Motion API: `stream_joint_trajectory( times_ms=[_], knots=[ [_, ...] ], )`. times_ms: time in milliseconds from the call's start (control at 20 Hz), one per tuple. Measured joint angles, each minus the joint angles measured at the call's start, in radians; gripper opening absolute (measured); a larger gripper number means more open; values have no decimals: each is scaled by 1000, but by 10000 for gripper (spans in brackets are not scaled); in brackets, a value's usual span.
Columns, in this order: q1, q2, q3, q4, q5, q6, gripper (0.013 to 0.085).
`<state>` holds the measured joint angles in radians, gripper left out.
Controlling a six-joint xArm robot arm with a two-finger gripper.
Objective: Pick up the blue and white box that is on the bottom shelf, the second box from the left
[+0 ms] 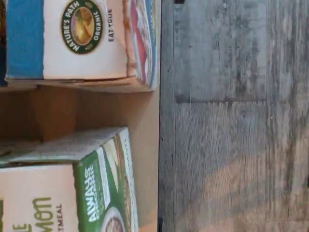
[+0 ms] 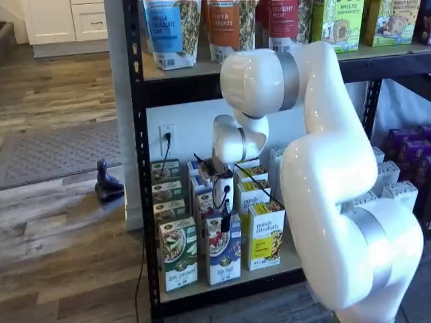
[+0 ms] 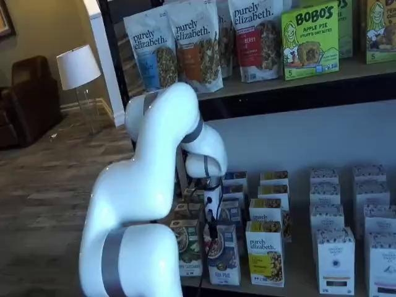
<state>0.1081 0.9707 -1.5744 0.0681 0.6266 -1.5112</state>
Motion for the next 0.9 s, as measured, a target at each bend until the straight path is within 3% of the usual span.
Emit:
stream_joint_trajectory(
  times_ms=[900],
  knots=[
    [-6,64,-79,-45,46,33,850]
  ],
)
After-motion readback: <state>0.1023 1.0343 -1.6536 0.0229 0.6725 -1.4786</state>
